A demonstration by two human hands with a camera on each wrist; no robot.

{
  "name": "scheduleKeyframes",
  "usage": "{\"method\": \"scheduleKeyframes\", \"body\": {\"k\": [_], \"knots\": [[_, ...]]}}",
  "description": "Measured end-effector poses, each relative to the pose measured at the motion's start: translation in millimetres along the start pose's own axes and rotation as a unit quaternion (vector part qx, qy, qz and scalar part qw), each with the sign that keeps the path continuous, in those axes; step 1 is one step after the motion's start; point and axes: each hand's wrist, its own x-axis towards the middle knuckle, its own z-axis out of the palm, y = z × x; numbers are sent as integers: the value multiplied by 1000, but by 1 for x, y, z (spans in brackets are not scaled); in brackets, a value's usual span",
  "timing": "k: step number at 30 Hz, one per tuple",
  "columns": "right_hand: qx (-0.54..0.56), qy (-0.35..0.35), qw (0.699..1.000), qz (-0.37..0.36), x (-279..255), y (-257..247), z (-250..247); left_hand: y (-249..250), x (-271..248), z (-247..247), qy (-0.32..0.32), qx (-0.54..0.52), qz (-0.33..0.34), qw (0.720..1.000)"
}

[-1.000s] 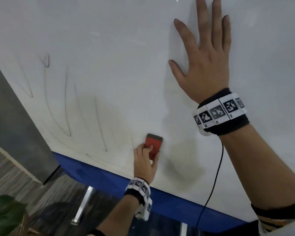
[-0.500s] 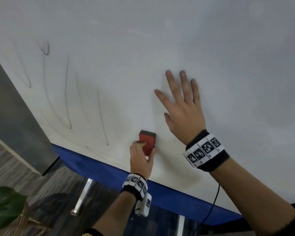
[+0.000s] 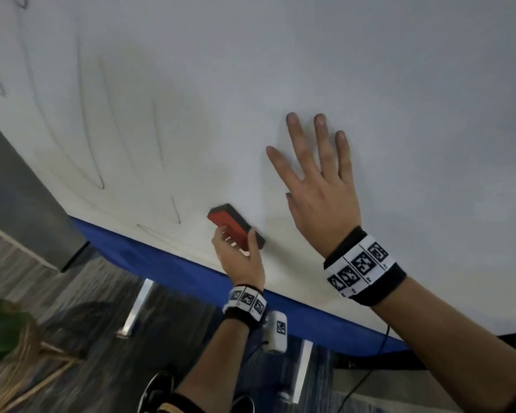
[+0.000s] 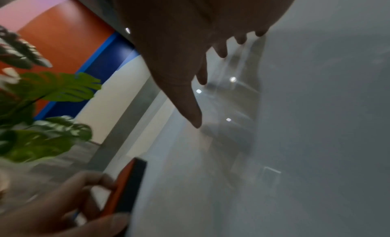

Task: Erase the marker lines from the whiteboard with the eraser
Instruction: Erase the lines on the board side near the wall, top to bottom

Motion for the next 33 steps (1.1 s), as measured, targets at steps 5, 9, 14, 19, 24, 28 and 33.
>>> {"method": "scheduleKeyframes", "body": {"k": [5,9,14,19,24,28,33], "knots": [[-27,-27,998,-47,-12,-11,20,-21,28,-19,11,-6,-22,1000],[-38,-21,997,-59,-14,-2,20,-40,82,-44,120,-31,-113,986],[-36,-19,998,-53,-12,-6,25,-50,23,-1,82,-73,-145,983],[-38,-9,998,-54,-13,-5,25,-57,-70,33,-67,-97,-282,952],[-40,-13,998,-45,-12,-7,25,-36,-8,24,58,-143,-195,969],[-41,-8,999,-31,-12,-13,26,-59,-1,23,71,-143,-181,970],[-60,-3,997,-38,-12,-12,28,-146,-17,37,147,-93,-346,922]]}}
